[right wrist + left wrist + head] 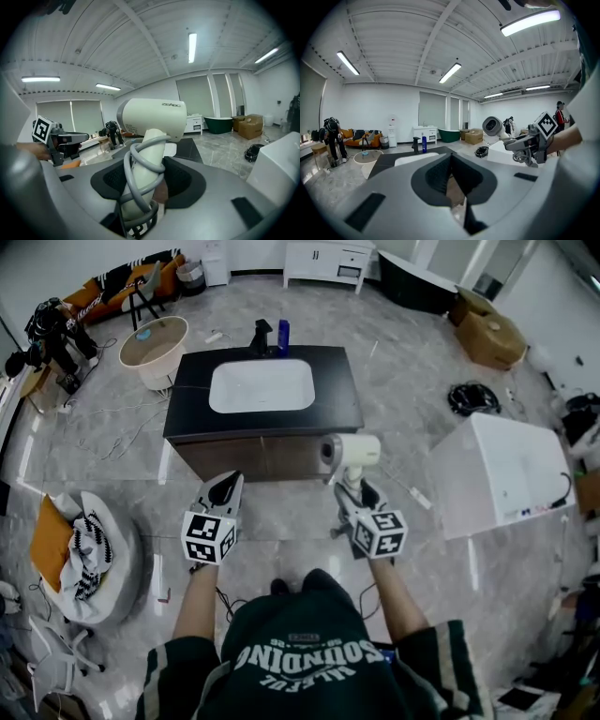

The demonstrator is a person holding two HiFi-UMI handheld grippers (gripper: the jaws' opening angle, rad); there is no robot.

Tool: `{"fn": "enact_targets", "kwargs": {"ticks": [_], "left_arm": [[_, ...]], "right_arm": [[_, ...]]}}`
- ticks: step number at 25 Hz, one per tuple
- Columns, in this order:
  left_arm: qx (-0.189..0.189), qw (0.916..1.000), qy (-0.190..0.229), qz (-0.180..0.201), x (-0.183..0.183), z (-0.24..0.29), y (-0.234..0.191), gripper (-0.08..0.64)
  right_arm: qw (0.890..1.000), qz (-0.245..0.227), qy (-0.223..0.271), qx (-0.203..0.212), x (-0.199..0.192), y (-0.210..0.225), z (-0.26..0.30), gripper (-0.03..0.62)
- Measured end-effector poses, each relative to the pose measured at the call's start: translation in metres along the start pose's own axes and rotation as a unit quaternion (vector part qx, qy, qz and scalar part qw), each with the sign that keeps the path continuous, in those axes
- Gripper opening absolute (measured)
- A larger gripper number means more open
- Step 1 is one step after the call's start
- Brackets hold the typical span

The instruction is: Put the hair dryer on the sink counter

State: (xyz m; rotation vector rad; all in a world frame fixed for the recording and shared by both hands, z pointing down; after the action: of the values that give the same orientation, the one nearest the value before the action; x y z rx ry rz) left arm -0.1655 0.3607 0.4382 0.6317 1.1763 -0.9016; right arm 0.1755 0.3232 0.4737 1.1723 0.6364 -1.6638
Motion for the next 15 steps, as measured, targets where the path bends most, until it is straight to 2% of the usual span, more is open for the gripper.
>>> {"fn": "enact_targets", "kwargs": {"ticks": [8, 15], "left_arm": [[-0.008, 0.9999, -0.006, -0.005, -0.005, 0.009, -0.028, 0.002], [-0.015, 0.9998, -0.011, -0.006, -0.001, 0.048, -0.059, 0.002]], "right_arm": [[1.0, 0.009, -0.019, -0.014, -0.011, -0.008, 0.024, 0.209], [0.999, 0.013, -0.022, -0.025, -0.003, 0.008, 0.066, 0.209]]}}
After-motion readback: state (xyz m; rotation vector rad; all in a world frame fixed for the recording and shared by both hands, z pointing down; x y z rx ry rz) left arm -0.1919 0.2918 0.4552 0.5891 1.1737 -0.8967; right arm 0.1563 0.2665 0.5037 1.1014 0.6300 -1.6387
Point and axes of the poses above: the fingertips, and each gripper's own axes: z forward along the fingers, y to its right, x out of its top, the point moved 10 cm from there along -z, backward along the fingers, and after that the axes turned 7 degrees about -x, right-handed, at the moved point
